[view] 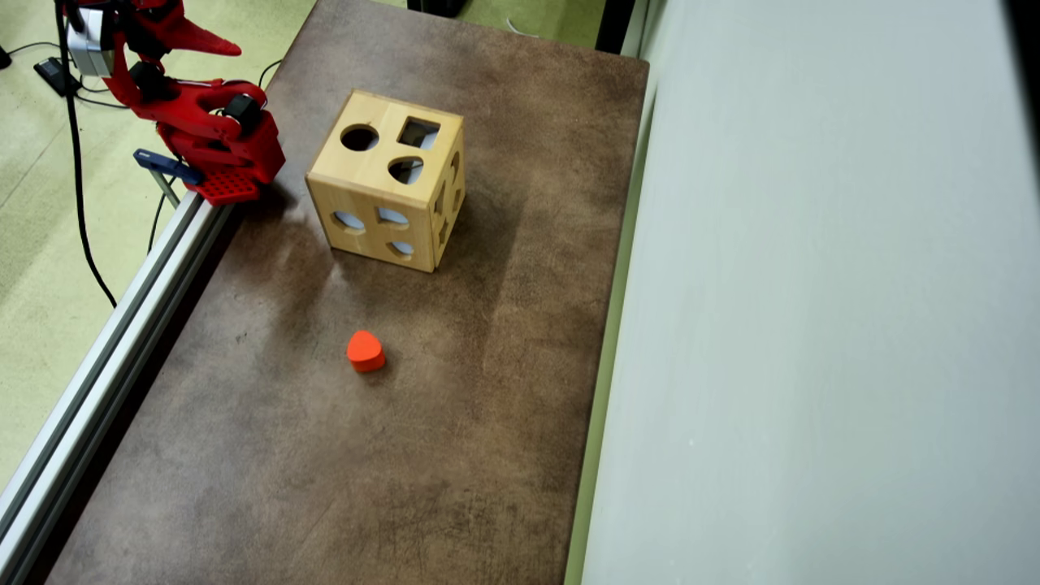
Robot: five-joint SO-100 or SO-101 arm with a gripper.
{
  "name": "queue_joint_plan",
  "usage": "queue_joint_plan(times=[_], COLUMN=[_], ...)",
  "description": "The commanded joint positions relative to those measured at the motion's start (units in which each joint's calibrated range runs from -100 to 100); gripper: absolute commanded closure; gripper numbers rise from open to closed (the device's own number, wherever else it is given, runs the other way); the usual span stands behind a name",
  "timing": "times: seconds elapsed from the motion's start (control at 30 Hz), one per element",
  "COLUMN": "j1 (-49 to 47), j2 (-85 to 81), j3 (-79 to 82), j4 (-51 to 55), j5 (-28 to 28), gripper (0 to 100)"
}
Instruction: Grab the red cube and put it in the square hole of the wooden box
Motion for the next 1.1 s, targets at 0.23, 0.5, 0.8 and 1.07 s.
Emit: queue_joint_plan(times=[0.23,0.5,0.8,1.07], j1=[0.25,0.25,0.25,0.25], j2=[0.18,0.18,0.18,0.09], j3=[0.66,0.66,0.66,0.75], j4=[0.33,0.33,0.33,0.33], j5=[0.54,0.44,0.44,0.34], gripper=[77,89,98,98])
